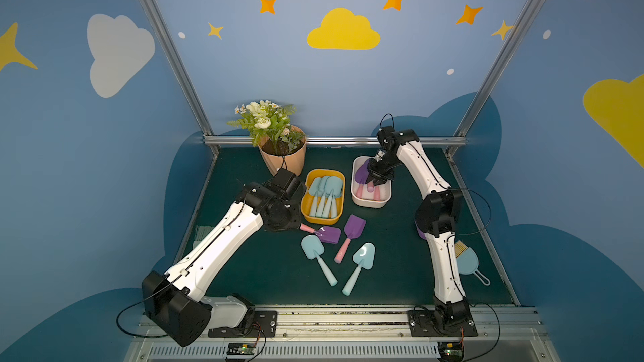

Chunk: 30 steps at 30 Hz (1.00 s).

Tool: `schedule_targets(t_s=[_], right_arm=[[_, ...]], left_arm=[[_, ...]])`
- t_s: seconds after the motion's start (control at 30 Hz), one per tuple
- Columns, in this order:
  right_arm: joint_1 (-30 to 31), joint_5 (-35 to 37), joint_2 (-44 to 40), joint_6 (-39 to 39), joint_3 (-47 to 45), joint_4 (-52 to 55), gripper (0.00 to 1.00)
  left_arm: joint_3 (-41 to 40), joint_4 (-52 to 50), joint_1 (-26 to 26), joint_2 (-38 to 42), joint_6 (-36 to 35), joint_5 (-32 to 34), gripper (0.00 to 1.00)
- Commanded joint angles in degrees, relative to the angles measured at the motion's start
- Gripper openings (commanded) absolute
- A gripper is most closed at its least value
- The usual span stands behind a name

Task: Sort the small shovels by color and place them into the storage box
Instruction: Place the shovel in the storage box.

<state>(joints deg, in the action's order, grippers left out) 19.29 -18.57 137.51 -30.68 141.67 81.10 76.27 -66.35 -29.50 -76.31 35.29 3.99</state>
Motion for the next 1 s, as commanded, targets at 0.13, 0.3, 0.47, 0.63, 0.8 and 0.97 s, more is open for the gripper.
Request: schedule_targets(t_s=[0.13, 0.3, 0.47, 0.63, 0.8, 0.97], right_arm=[[-1.27, -0.53, 2.46, 1.54, 1.47, -0.8, 0.0], [-1.71, -0.35, 4.09, 2.32, 1.55, -1.03, 0.0], [-1.87, -0.18, 6.04, 3.22, 2.61, -1.37, 0.0], [-2.05, 0.53, 7.59, 5.4, 4.18, -2.4, 0.0], [-2.2, 1.82, 8.09, 6.38, 4.21, -3.38, 0.0], [-2.24, 2.42, 8.97, 6.81, 4.11, -3.14, 0.0]], left_arm=[[-0.5, -0.16, 0.5, 0.24, -1.08, -0.65, 0.31], [-0.57, -0.06, 0.6, 0.12, -1.15, -0.74, 0.31], [-0.6, -0.01, 0.66, -0.23, -1.27, -0.91, 0.31], [-0.59, 0.24, 0.83, -0.5, -1.36, -1.15, 0.31], [-0.77, 0.4, 0.84, -0.83, -1.44, -1.26, 0.31], [-0.86, 0.6, 0.84, -1.27, -1.53, -1.42, 0.31]])
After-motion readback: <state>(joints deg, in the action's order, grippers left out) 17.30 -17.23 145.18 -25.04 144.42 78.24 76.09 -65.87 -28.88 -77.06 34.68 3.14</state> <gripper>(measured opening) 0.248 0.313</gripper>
